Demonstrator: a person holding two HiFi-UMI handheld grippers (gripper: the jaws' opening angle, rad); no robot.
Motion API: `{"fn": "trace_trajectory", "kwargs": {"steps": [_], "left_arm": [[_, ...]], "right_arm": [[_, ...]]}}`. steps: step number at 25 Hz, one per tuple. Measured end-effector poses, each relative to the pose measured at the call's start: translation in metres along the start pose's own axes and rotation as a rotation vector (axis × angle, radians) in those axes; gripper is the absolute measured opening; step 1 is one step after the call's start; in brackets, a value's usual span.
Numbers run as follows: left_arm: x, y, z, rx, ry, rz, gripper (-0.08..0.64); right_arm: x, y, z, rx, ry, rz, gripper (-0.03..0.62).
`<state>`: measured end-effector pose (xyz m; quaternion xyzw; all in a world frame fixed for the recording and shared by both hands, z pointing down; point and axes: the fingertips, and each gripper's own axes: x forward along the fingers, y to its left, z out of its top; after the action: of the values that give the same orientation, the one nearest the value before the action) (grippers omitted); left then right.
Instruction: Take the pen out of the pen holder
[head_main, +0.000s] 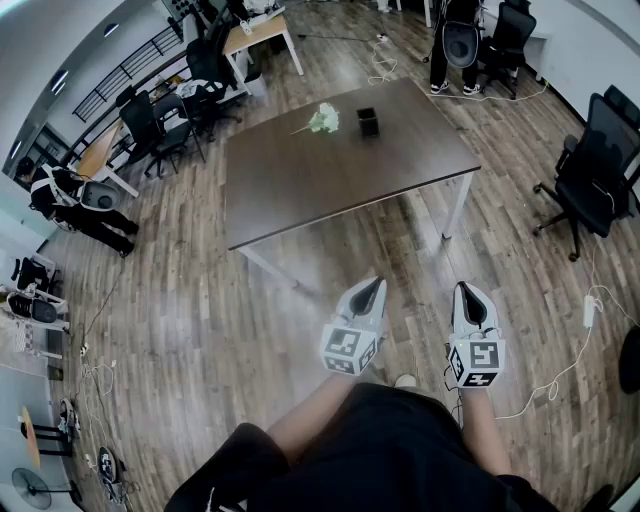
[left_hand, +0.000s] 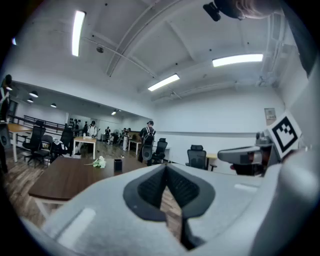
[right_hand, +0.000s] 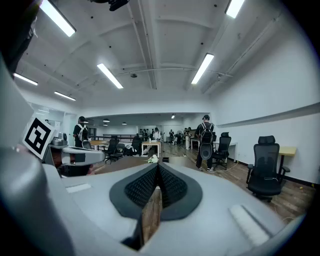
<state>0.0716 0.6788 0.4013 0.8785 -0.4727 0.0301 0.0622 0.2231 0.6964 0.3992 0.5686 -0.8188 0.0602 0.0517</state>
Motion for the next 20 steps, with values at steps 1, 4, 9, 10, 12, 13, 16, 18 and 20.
{"fn": "trace_trajectory", "kwargs": {"steps": [1,4,9,10,12,13,16,18,20], "left_arm": [[-0.004,-0.005,-0.001,-0.001,-0.002,0.004,0.003],[-0.011,-0.014,-0.001,0.006,-0.009,0.01,0.003],[-0.011,-0.025,-0.002,0.034,-0.01,0.01,0.003],[-0.01,-0.027,-0.002,0.038,-0.008,0.013,0.003],[-0.003,-0.029,-0.003,0.035,-0.003,0.019,0.003],[0.002,-0.029,-0.003,0.029,-0.001,0.02,0.003],[0.015,-0.028,-0.003,0.039,-0.002,0.019,0.003],[0.028,-0.023,-0.002,0.051,-0.01,0.013,0.003],[0.045,-0.016,-0.004,0.049,-0.011,0.006,0.003]], "right_arm": [[-0.006,0.0,-0.002,-0.003,0.009,-0.003,0.002],[-0.017,-0.001,-0.002,-0.042,0.016,-0.02,0.002],[-0.024,0.003,0.002,-0.084,-0.032,0.013,0.003],[-0.024,0.001,0.0,-0.073,-0.029,0.018,0.003],[-0.02,-0.005,-0.005,-0.047,-0.019,0.02,0.003],[-0.017,-0.009,-0.008,-0.036,-0.014,0.019,0.003],[-0.008,-0.02,-0.009,-0.032,-0.011,0.017,0.003],[0.003,-0.03,-0.005,-0.045,-0.02,0.009,0.003],[0.019,-0.041,-0.004,-0.046,-0.021,-0.005,0.003]]}}
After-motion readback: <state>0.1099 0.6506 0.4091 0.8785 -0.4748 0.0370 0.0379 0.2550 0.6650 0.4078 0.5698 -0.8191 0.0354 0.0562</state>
